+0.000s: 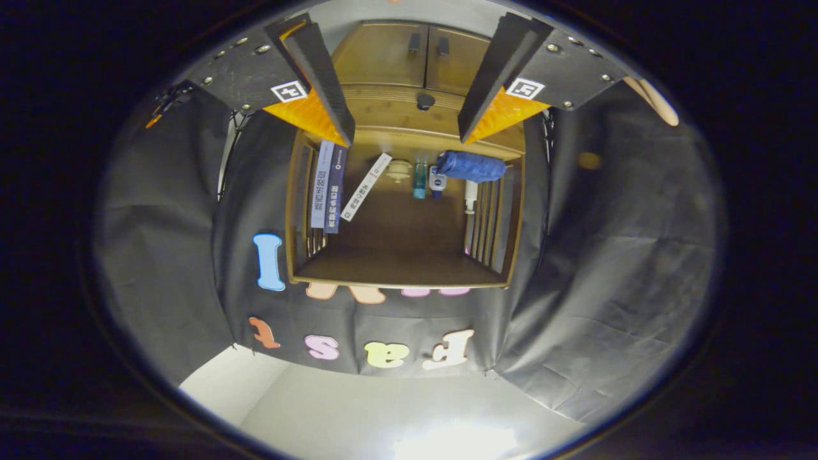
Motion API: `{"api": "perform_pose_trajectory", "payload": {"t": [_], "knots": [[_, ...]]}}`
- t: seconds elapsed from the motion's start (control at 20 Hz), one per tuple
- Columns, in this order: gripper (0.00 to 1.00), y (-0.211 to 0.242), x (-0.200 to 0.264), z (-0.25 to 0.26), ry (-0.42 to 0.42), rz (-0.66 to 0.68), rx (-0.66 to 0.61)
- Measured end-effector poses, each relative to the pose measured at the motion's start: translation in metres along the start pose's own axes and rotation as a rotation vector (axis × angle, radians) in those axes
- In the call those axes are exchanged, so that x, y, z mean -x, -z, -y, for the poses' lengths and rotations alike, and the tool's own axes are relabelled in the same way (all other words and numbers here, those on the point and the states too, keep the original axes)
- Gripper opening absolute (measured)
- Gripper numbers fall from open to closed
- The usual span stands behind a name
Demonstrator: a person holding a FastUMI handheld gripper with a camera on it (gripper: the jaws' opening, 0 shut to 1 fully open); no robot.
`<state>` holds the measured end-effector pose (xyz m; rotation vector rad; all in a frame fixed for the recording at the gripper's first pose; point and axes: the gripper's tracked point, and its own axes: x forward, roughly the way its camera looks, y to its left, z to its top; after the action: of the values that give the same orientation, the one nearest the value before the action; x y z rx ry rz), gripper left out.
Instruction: Pull open the drawer, take out the items inside it, and place them on the countertop above the cabinet.
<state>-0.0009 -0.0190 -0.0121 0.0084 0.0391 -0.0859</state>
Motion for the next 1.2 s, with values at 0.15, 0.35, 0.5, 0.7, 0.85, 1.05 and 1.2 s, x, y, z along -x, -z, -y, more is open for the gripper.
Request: {"api": "perform_pose_trajectory", "payload": {"t": [0.15, 0.35, 0.5, 0.7, 0.85, 1.05, 1.2], "knots": [[0.97, -0.002, 0.000, 0.001, 0.000, 0.012, 0.005], [0.97, 0.008, 0.000, 0.000, 0.000, -0.005, -0.009], [0.97, 0.015, -0.002, -0.001, 0.000, -0.018, -0.005], [0.97, 0.025, -0.012, -0.007, -0.007, -0.028, 0.011], [0.97, 0.036, -0.023, -0.013, -0.013, -0.036, 0.015], [0.97, 0.066, -0.047, -0.017, -0.013, -0.054, 0.037], [0.97, 0.097, -0.080, -0.003, 0.021, -0.078, 0.070]]}}
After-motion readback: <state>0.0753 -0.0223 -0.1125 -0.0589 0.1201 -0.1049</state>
